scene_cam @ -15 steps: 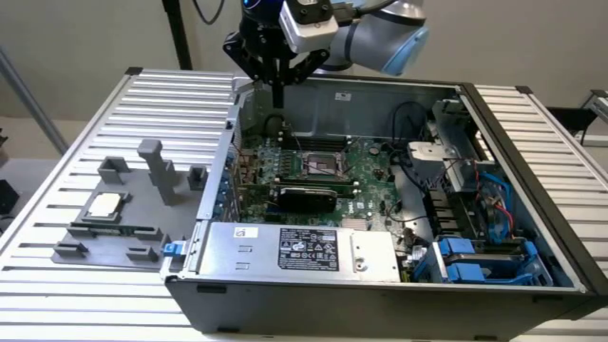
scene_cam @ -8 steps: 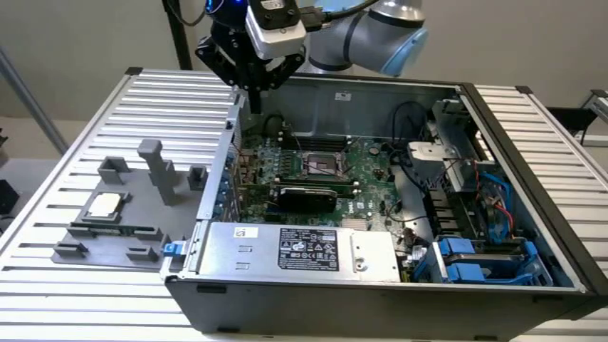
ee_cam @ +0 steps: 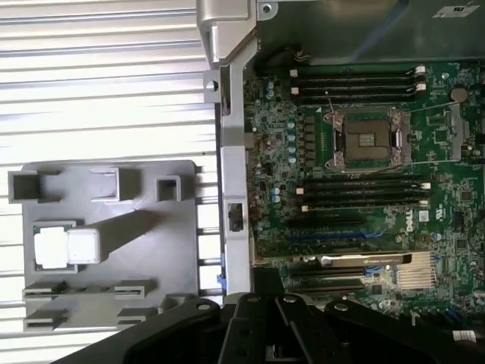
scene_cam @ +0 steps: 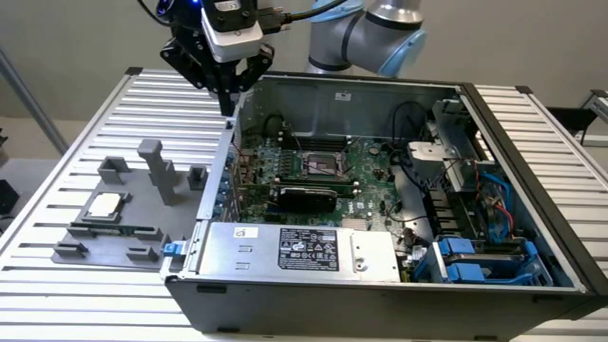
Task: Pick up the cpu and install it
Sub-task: 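Reach for the cpu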
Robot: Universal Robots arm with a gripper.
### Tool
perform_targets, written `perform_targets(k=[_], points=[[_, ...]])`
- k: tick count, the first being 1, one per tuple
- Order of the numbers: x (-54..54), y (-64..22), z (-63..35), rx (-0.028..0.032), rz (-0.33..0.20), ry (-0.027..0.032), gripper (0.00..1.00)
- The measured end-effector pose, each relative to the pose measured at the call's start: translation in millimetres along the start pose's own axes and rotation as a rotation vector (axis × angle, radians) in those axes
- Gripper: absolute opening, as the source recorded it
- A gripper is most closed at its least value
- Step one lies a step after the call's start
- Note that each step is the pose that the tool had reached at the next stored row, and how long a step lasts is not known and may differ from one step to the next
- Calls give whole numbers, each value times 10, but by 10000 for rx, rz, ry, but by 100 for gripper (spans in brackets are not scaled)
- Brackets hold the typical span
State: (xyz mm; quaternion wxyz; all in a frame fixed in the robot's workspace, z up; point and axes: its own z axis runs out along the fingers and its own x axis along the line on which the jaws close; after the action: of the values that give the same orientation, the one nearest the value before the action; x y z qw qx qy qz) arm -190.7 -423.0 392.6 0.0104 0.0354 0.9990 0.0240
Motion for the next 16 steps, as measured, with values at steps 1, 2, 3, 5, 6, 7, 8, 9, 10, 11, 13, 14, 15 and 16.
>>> perform_targets(k=[1,2,3,5,6,7,8,9,10,11,13,14,15,16], points=[[44,-9,-1,0,-1,0,11],[92,-18,-2,0,-2,0,11],[137,-25,-3,0,-1,0,11],[227,-38,-5,0,0,0,11],[271,-43,-5,0,-1,0,11],[316,-49,-5,0,-1,0,11],[362,-54,-6,1,-1,0,11],[407,-60,-5,0,-1,0,11],[453,-64,-5,0,-1,0,11],[497,-69,-5,1,-2,1,11],[588,-77,-2,0,-1,0,11],[634,-81,0,0,0,0,11],[678,-85,2,0,-1,0,11],[723,-89,5,0,-2,0,11]])
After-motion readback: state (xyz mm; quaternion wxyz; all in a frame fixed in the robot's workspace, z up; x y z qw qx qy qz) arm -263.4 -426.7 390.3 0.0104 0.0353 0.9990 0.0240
